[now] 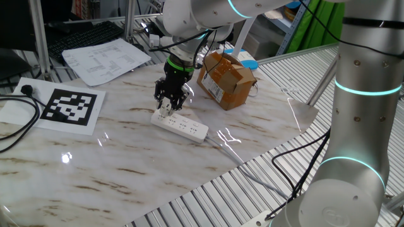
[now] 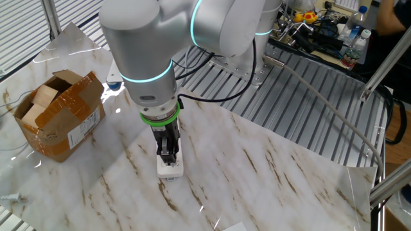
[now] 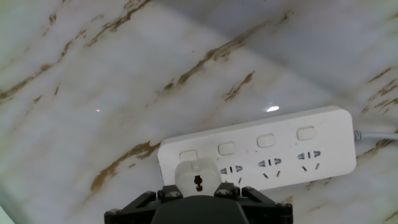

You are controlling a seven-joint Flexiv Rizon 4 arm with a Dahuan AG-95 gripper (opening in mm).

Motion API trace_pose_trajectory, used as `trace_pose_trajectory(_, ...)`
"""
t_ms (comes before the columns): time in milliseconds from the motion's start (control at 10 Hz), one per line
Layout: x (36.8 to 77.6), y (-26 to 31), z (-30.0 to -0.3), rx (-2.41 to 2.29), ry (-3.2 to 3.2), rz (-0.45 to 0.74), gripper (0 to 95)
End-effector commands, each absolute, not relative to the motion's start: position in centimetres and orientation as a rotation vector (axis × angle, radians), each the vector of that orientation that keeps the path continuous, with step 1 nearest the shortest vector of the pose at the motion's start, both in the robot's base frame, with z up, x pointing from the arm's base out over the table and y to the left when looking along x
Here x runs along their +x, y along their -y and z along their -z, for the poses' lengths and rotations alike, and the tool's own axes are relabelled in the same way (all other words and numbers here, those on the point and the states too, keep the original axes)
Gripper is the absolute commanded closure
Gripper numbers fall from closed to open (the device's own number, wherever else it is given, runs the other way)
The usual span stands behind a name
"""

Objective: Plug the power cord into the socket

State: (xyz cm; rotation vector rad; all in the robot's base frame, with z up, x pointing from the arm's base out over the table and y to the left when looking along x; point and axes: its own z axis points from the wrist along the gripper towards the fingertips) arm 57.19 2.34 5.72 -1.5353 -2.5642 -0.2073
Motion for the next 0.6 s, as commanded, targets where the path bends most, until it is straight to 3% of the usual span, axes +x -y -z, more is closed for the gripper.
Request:
trace_pose_trajectory(100,57.19,-2.34,-5.62,-1.533,2.564,0.209,95.0)
trace_pose_trajectory(600,57.12,-2.5,-5.74,-1.535,2.549,0.23,95.0)
